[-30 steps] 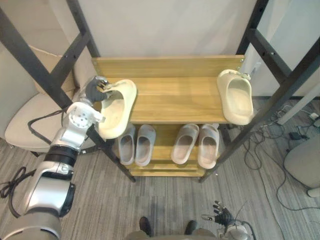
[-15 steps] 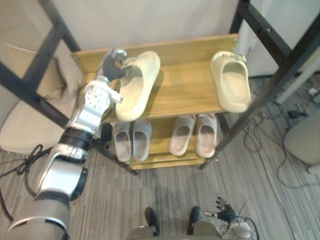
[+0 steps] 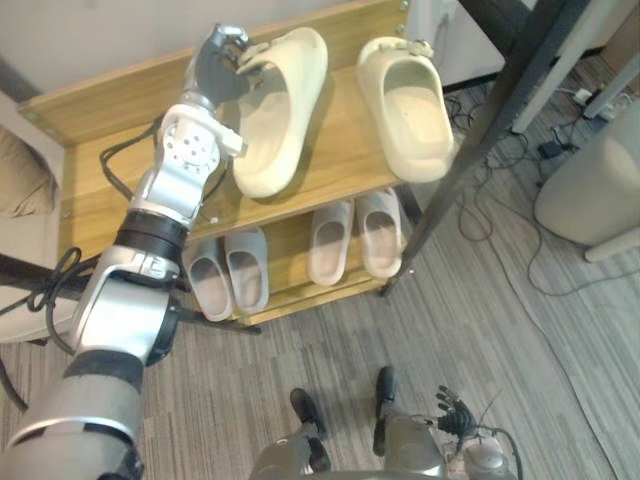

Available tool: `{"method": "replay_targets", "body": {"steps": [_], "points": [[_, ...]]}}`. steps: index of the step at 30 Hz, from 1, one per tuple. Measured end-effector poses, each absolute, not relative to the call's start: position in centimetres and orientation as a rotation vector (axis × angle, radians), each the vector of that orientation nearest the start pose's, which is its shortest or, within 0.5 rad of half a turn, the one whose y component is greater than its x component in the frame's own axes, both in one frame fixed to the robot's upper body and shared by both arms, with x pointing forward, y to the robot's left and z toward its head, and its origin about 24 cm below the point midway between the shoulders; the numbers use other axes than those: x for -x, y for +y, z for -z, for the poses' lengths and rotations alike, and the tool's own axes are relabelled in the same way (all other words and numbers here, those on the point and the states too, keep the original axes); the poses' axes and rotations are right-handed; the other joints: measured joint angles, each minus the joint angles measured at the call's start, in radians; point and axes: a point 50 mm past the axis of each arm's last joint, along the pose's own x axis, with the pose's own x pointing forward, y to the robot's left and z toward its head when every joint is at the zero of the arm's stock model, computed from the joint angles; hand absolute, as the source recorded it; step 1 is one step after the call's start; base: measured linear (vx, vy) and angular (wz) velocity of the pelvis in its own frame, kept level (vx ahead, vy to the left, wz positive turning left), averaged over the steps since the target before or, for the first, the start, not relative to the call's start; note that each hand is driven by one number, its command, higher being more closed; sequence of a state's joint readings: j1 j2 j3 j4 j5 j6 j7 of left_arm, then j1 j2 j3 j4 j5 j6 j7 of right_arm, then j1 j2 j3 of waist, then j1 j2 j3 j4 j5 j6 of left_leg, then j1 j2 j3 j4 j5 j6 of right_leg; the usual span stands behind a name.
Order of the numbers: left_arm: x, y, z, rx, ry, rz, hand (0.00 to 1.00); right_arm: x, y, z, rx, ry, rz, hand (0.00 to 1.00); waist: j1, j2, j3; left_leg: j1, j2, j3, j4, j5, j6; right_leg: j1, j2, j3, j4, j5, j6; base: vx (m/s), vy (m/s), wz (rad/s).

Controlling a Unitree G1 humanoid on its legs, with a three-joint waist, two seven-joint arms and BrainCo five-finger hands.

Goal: Organize the slippers on the shoe rack

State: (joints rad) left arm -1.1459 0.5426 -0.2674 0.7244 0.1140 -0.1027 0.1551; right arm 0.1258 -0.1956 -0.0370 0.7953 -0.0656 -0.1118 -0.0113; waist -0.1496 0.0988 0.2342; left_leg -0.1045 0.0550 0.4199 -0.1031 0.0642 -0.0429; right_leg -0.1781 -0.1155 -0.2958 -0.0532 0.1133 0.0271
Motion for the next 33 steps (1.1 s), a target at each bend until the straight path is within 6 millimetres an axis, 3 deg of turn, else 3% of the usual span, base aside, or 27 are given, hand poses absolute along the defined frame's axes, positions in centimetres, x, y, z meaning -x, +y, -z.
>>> {"method": "replay_targets", "body": {"steps": [4,5,13,20,33], "points": [[-40.0,18.4,-28.6,-0.716,-0.535,-0.138,1.0,-13.8,-22.8,12.3,0.226,0.794,0.107,0.0,-0.01,-0.002,0.016,-0.001,-0.002,0.003,0.0,-0.002,0.003,-0.002,-0.002,0.007,-0.005,0.006,0.002,-0.05,0.01,-0.03],[-39.9,18.5,-28.9,-0.706,-0.547,-0.148,0.0,-14.0,-22.8,12.2,0.22,0.783,0.11,0.0,-0.01,-0.003,0.018,-0.01,-0.002,0.003,0.0,-0.002,0.004,-0.011,-0.004,0.01,-0.006,0.008,0.004,-0.05,0.012,-0.03],[-39.8,18.3,-30.1,-0.686,-0.579,-0.167,0.0,-14.8,-22.6,11.7,0.209,0.74,0.114,0.0,-0.012,-0.013,0.029,-0.034,-0.014,0.0,0.0,0.005,0.013,-0.034,-0.017,0.009,-0.008,0.023,0.007,-0.04,0.029,0.02],[-39.7,16.8,-31.5,-0.661,-0.625,-0.144,0.0,-14.9,-22.1,11.8,0.193,0.738,0.111,0.0,-0.015,-0.023,0.043,-0.048,-0.03,-0.026,0.0,0.011,0.023,-0.033,-0.03,-0.014,-0.008,0.027,0.012,-0.01,0.036,0.11],[-39.9,15.1,-31.1,-0.61,-0.622,-0.101,0.0,-15.0,-21.8,11.8,0.187,0.735,0.101,0.0,-0.02,-0.031,0.053,-0.02,-0.039,-0.054,0.0,0.016,0.034,0.007,-0.044,-0.031,-0.007,0.029,0.016,-0.01,0.022,0.05]]}}
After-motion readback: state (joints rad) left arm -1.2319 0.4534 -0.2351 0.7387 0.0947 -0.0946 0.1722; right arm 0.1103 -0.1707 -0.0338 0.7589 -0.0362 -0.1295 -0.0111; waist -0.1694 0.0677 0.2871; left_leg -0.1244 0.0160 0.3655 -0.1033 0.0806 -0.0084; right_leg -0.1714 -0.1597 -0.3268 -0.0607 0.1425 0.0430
